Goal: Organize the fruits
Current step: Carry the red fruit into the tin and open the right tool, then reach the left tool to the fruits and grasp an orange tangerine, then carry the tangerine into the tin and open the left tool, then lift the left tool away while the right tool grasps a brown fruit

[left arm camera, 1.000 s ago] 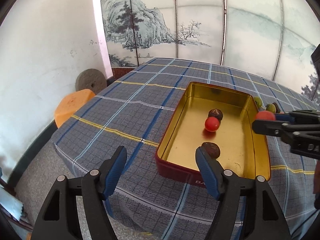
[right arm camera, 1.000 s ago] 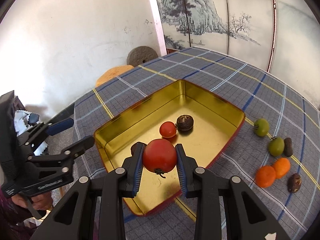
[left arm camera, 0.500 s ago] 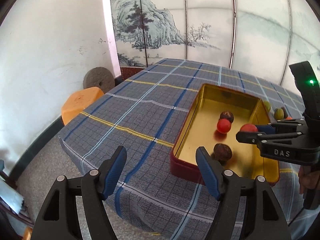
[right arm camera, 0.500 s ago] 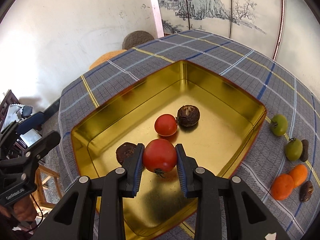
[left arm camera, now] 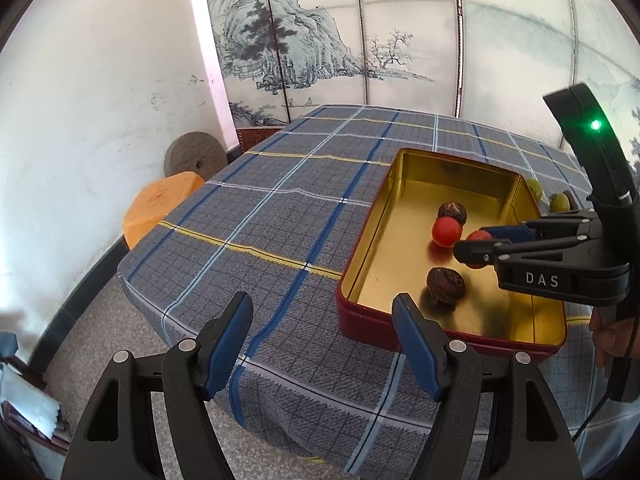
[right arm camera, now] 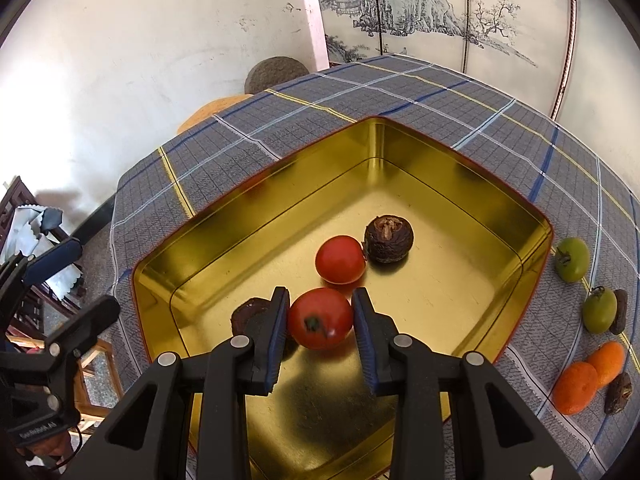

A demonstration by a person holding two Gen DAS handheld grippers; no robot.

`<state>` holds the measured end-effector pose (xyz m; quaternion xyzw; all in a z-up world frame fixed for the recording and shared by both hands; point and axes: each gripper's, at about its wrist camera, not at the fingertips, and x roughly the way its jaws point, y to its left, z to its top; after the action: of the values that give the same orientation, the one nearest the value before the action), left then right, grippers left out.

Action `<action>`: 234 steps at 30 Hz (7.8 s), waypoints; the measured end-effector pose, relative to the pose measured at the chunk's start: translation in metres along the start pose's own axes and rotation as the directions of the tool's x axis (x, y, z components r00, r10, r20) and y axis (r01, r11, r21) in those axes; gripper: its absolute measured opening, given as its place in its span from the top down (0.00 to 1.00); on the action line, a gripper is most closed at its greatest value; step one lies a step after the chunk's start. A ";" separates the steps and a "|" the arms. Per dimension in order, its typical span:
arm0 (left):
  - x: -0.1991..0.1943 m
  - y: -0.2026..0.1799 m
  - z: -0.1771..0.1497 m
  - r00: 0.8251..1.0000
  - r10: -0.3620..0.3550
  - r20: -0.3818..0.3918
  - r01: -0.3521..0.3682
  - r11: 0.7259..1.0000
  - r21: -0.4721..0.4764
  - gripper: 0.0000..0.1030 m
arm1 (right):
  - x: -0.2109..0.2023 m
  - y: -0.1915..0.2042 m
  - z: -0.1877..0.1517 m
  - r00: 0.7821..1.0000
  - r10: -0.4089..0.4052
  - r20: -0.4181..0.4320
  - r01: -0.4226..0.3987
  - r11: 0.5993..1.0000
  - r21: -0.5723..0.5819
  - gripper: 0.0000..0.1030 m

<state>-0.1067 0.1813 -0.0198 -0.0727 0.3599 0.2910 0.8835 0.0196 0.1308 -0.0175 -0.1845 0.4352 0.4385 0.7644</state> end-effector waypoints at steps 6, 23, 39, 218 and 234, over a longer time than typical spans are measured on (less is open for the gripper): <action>0.003 -0.002 0.000 1.000 -0.008 -0.021 0.008 1.000 0.001 0.29 | -0.008 0.002 0.000 0.999 0.018 0.043 -0.018 1.000 0.000 0.70; -0.006 -0.014 0.000 1.000 0.007 -0.028 -0.005 0.999 0.042 0.29 | -0.103 -0.057 -0.061 0.975 -0.022 0.220 -0.011 0.989 0.146 0.20; -0.035 -0.081 0.009 0.997 -0.081 0.015 0.075 0.968 0.239 0.29 | -0.160 -0.214 -0.178 0.873 -0.487 -0.041 0.460 0.792 0.402 0.01; 0.006 -0.087 0.042 0.951 -0.308 0.004 0.308 0.951 0.027 0.39 | -0.132 -0.205 -0.126 0.945 -0.302 0.129 0.265 0.933 0.243 0.11; -0.012 -0.074 0.032 0.965 -0.263 -0.004 0.263 0.963 0.058 0.36 | -0.095 -0.225 -0.102 0.963 -0.269 0.026 0.256 0.939 0.231 0.65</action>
<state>-0.0529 0.1256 0.0056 -0.0937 0.3537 0.1608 0.9166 0.1325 -0.1082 -0.0182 -0.1403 0.4316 0.2854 0.8442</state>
